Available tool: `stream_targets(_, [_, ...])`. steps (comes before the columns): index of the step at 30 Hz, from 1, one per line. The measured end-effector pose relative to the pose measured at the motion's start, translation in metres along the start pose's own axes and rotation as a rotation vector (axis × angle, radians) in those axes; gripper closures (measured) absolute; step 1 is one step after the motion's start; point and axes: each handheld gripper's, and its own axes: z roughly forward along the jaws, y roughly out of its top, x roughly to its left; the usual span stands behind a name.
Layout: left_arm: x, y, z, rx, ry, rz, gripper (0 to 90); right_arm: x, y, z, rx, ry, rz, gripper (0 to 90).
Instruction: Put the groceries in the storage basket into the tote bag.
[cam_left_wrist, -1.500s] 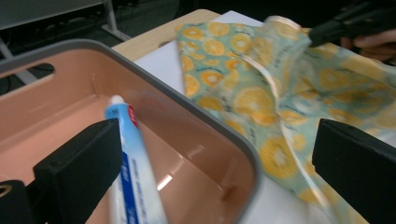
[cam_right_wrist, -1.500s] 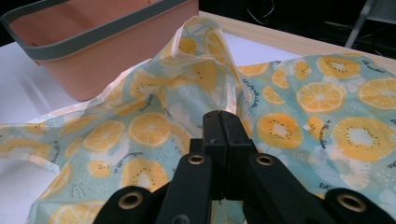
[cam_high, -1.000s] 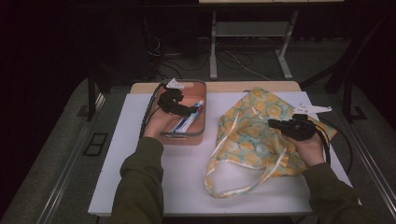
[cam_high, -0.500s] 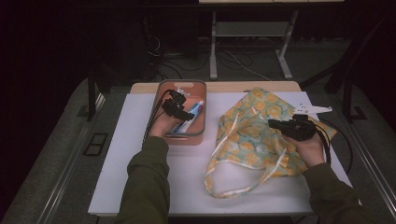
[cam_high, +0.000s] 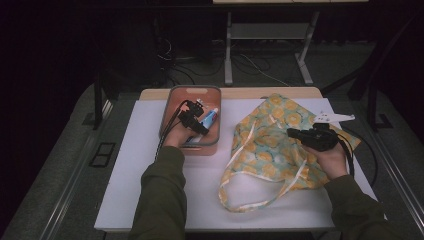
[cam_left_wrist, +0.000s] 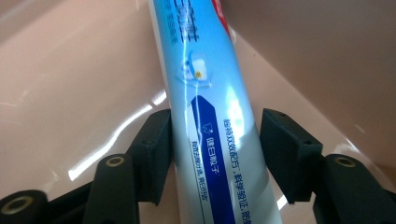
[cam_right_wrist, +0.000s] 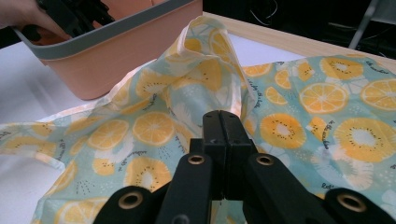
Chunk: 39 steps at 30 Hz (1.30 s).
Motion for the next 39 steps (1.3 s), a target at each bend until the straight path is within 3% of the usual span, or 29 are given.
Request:
stream_targets(9, [0.003, 0.0, -0.006, -0.019, -0.008, -0.029, 68.7, -0.002, -0.001, -0.002, 0.001, -0.006, 0.003, 89.9])
stream_targets(12, [0.004, 0.0, -0.008, -0.025, -0.014, -0.036, 72.0, -0.001, -0.001, -0.002, 0.001, -0.008, 0.002, 89.9])
stream_targets(21, [0.004, 0.001, -0.015, -0.039, 0.01, -0.036, 75.0, -0.001, -0.002, -0.001, 0.003, -0.009, -0.001, 89.9])
stream_targets(26, [0.008, 0.004, -0.031, -0.13, -0.005, -0.068, 75.4, -0.001, -0.002, -0.001, 0.002, -0.009, 0.0, 89.9])
stream_targets(31, [0.011, 0.011, -0.054, -0.167, 0.01, -0.053, 75.5, -0.001, -0.002, -0.001, 0.003, -0.01, 0.004, 89.9])
stream_targets(35, [0.009, 0.013, -0.071, -0.198, -0.019, -0.062, 75.5, -0.001, -0.002, -0.001, 0.001, -0.01, -0.002, 89.9])
stream_targets(39, [0.0, 0.013, -0.082, -0.212, -0.058, -0.043, 75.5, -0.001, -0.002, -0.001, 0.002, -0.012, -0.003, 89.9])
